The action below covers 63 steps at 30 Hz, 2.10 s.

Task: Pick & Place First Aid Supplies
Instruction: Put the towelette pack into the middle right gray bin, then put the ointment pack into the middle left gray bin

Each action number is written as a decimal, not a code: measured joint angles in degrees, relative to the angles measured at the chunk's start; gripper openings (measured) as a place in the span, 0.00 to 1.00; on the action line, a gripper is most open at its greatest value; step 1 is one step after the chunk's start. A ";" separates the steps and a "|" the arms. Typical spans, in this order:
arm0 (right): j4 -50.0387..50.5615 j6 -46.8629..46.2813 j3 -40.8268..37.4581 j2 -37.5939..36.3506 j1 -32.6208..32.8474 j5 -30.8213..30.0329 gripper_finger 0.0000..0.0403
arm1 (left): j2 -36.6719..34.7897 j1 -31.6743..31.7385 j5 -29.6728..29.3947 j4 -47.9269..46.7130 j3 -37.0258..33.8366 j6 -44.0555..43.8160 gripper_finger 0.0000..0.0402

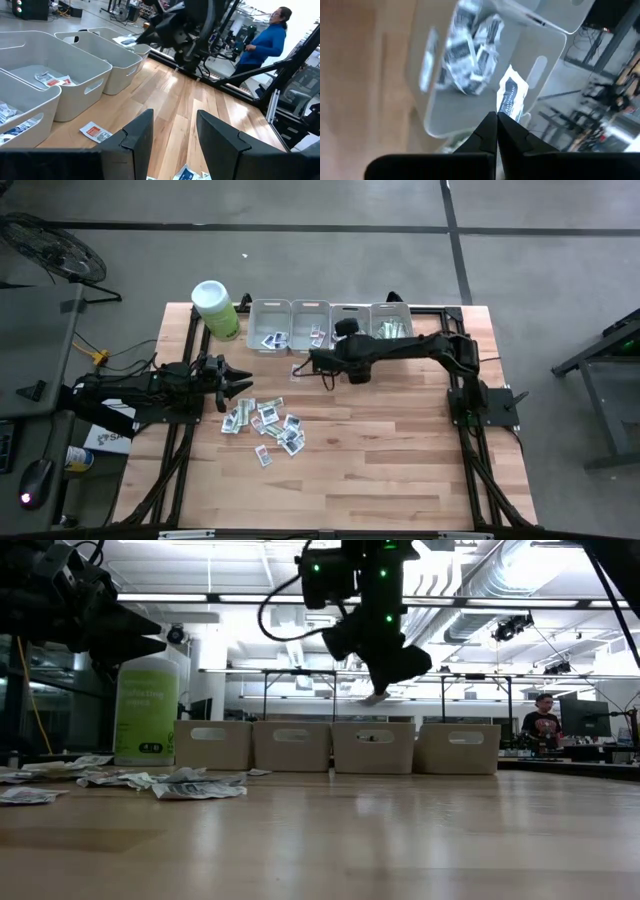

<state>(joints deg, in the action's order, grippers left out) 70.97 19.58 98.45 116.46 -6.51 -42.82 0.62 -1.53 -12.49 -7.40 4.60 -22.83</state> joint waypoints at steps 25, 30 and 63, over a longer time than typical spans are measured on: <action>0.41 33.25 0.07 2.11 -4.89 -2.08 0.08 | 0.00 -0.01 -0.04 0.00 0.00 0.00 0.37; 0.93 30.01 0.07 2.36 -4.89 -0.73 0.22 | 0.00 0.00 -0.02 0.00 -0.01 0.00 0.37; -33.35 7.65 0.07 0.15 4.14 26.00 0.38 | 0.00 0.01 -0.02 0.00 -0.01 0.01 0.37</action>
<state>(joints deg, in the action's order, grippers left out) 37.62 27.23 98.52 116.62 -2.37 -16.82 0.62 -1.52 -12.51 -7.40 4.58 -22.82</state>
